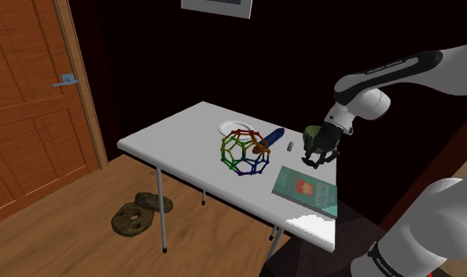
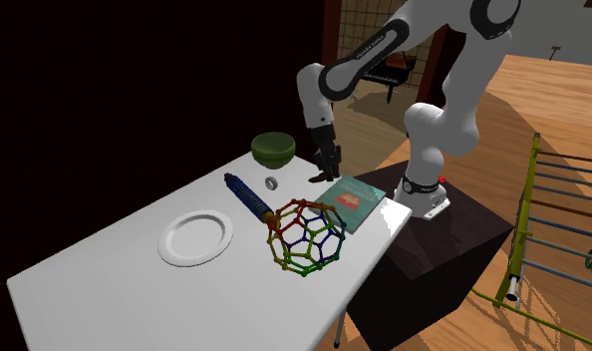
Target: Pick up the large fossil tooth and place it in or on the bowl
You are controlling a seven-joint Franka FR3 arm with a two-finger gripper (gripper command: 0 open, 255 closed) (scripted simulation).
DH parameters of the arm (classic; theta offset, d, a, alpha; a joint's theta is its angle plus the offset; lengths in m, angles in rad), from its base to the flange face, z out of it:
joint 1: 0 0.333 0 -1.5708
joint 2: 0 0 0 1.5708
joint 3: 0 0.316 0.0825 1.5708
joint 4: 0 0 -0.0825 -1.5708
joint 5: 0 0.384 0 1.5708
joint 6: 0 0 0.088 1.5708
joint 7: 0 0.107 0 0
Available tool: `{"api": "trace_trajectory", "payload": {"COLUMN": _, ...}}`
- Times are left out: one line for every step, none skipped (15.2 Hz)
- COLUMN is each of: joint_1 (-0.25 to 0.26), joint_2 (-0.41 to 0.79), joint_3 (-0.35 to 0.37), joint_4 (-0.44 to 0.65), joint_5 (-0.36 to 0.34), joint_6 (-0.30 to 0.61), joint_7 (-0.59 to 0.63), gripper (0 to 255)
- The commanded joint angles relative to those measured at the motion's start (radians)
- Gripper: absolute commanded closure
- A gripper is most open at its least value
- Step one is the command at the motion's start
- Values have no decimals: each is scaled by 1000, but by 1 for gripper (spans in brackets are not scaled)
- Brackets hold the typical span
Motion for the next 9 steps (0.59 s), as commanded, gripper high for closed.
{"api": "trace_trajectory", "payload": {"joint_1": -5, "joint_2": -26, "joint_3": 6, "joint_4": 7, "joint_5": -12, "joint_6": -26, "joint_7": 21, "gripper": 255}}
{"api": "trace_trajectory", "payload": {"joint_1": -6, "joint_2": -35, "joint_3": 8, "joint_4": 13, "joint_5": -16, "joint_6": -40, "joint_7": 29, "gripper": 255}}
{"api": "trace_trajectory", "payload": {"joint_1": -8, "joint_2": -44, "joint_3": 10, "joint_4": 20, "joint_5": -20, "joint_6": -53, "joint_7": 38, "gripper": 255}}
{"api": "trace_trajectory", "payload": {"joint_1": -10, "joint_2": -52, "joint_3": 12, "joint_4": 26, "joint_5": -24, "joint_6": -66, "joint_7": 46, "gripper": 255}}
{"api": "trace_trajectory", "payload": {"joint_1": -11, "joint_2": -60, "joint_3": 14, "joint_4": 33, "joint_5": -28, "joint_6": -79, "joint_7": 54, "gripper": 255}}
{"api": "trace_trajectory", "payload": {"joint_1": -12, "joint_2": -68, "joint_3": 15, "joint_4": 41, "joint_5": -31, "joint_6": -92, "joint_7": 61, "gripper": 255}}
{"api": "trace_trajectory", "payload": {"joint_1": -14, "joint_2": -76, "joint_3": 17, "joint_4": 48, "joint_5": -34, "joint_6": -105, "joint_7": 69, "gripper": 255}}
{"api": "trace_trajectory", "payload": {"joint_1": -15, "joint_2": -83, "joint_3": 19, "joint_4": 56, "joint_5": -37, "joint_6": -118, "joint_7": 76, "gripper": 255}}
{"api": "trace_trajectory", "payload": {"joint_1": -16, "joint_2": -90, "joint_3": 21, "joint_4": 64, "joint_5": -40, "joint_6": -131, "joint_7": 84, "gripper": 255}}
